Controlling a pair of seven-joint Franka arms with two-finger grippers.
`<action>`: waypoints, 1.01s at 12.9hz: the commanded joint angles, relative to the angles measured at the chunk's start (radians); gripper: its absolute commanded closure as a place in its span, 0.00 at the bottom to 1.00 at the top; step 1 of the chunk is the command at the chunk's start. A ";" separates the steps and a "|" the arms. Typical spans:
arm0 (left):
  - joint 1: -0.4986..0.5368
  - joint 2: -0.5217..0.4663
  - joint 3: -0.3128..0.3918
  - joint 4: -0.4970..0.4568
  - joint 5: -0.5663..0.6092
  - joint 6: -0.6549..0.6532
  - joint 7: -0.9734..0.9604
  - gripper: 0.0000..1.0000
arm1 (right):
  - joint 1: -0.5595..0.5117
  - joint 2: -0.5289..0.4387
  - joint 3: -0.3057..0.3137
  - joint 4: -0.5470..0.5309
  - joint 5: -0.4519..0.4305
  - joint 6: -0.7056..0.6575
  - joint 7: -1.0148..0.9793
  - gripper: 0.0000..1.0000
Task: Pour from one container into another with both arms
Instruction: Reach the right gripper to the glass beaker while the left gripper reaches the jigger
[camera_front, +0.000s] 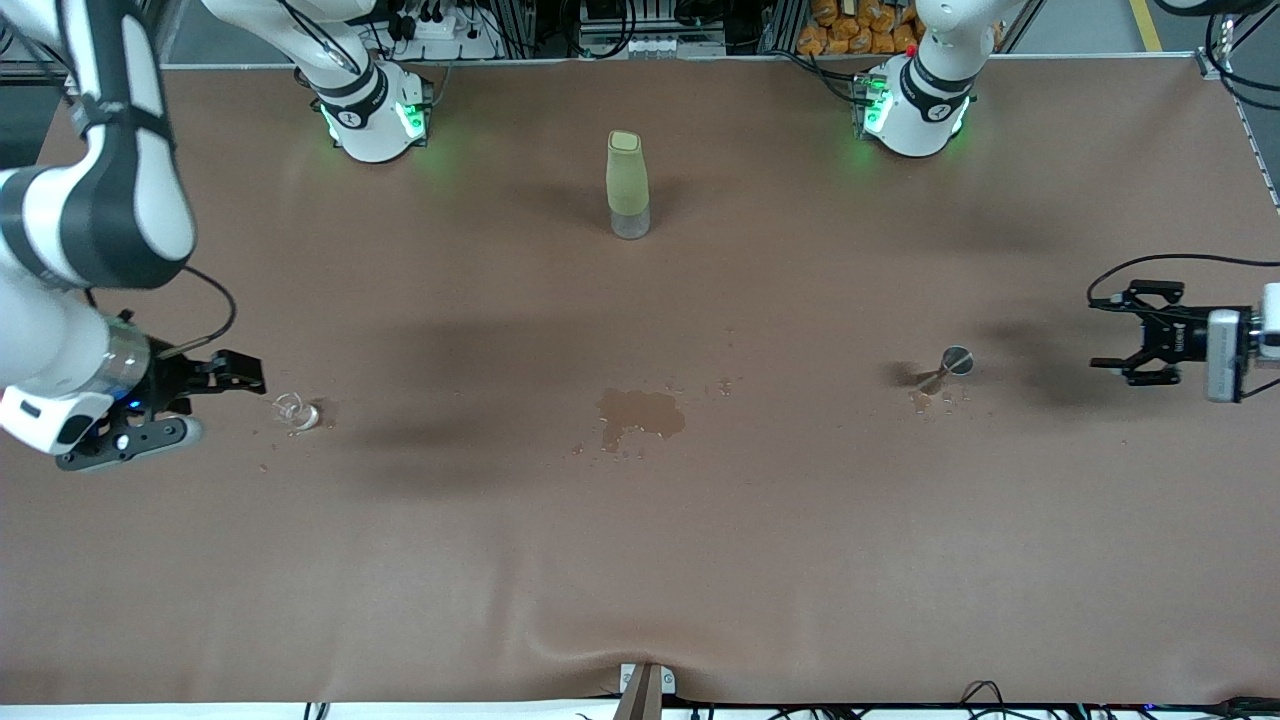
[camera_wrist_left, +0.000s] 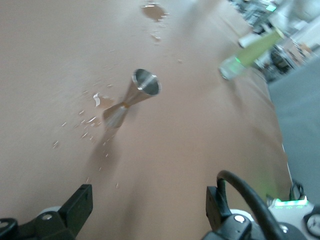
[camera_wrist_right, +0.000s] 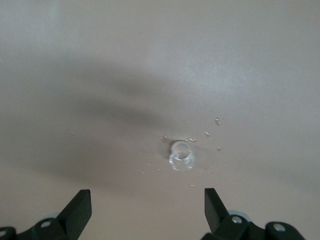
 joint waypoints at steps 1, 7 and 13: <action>0.004 0.087 -0.014 0.016 -0.065 -0.031 0.211 0.00 | -0.096 0.035 0.007 -0.007 0.075 0.002 -0.205 0.00; 0.001 0.202 -0.017 0.001 -0.205 -0.030 0.664 0.04 | -0.328 0.141 0.007 -0.024 0.316 -0.005 -0.887 0.00; -0.035 0.285 -0.029 -0.004 -0.369 -0.016 0.801 0.18 | -0.432 0.190 0.007 -0.129 0.466 0.017 -1.388 0.00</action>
